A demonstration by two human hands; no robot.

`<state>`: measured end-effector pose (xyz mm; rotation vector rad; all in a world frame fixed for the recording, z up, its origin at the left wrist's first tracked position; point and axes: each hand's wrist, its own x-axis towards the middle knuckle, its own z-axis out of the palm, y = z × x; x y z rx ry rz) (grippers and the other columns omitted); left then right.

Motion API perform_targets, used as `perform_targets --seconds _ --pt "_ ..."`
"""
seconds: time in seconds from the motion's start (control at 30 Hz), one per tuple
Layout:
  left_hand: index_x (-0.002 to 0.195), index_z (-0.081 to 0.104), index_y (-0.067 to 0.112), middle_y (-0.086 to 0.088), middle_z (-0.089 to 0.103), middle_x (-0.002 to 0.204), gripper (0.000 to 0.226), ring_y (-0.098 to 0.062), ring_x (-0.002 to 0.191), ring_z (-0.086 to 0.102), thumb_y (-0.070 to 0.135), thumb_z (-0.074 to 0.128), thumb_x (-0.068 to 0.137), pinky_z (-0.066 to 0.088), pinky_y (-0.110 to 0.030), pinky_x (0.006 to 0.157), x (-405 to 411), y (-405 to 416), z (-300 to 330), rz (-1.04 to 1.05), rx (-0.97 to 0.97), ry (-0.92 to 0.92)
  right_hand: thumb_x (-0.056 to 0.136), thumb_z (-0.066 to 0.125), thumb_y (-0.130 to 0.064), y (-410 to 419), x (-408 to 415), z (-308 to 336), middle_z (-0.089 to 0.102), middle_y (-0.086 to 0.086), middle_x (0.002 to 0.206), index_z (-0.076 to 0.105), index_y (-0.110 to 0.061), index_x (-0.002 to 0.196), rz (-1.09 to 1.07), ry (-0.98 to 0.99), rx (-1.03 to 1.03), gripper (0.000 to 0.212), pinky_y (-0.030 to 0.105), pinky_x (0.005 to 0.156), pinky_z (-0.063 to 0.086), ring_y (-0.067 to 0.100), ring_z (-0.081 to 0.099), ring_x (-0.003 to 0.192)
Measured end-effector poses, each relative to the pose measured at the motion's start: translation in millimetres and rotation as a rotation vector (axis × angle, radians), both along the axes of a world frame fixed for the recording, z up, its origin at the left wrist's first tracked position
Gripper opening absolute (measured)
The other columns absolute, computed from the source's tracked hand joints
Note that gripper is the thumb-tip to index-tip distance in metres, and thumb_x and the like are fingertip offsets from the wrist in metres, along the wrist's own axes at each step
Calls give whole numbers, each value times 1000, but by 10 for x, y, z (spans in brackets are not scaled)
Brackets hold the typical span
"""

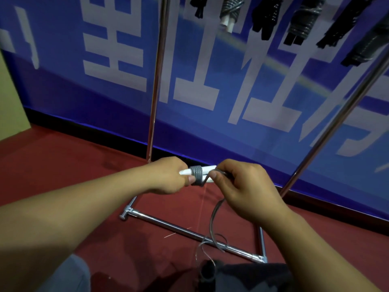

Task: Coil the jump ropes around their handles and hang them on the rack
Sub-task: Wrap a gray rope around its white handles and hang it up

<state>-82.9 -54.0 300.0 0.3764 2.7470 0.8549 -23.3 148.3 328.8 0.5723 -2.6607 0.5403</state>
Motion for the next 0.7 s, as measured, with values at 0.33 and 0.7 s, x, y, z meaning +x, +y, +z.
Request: perform_targets --seconds 0.33,0.7 --pt "90 67 15 -1 62 65 27 -22 57 51 37 56 99 40 -30 58 129 34 47 -158 80 -163 98 54 -47 7 -104 -32 60 -5 62 65 -22 82 -96 19 -47 32 37 58 46 19 57 63" --pt "78 60 20 9 59 57 26 -4 51 51 32 56 100 40 -19 53 217 84 98 -323 120 -75 96 56 -50 68 -215 -71 59 -3 60 64 -18 76 -216 41 -102 39 34 57 42 21 57 63"
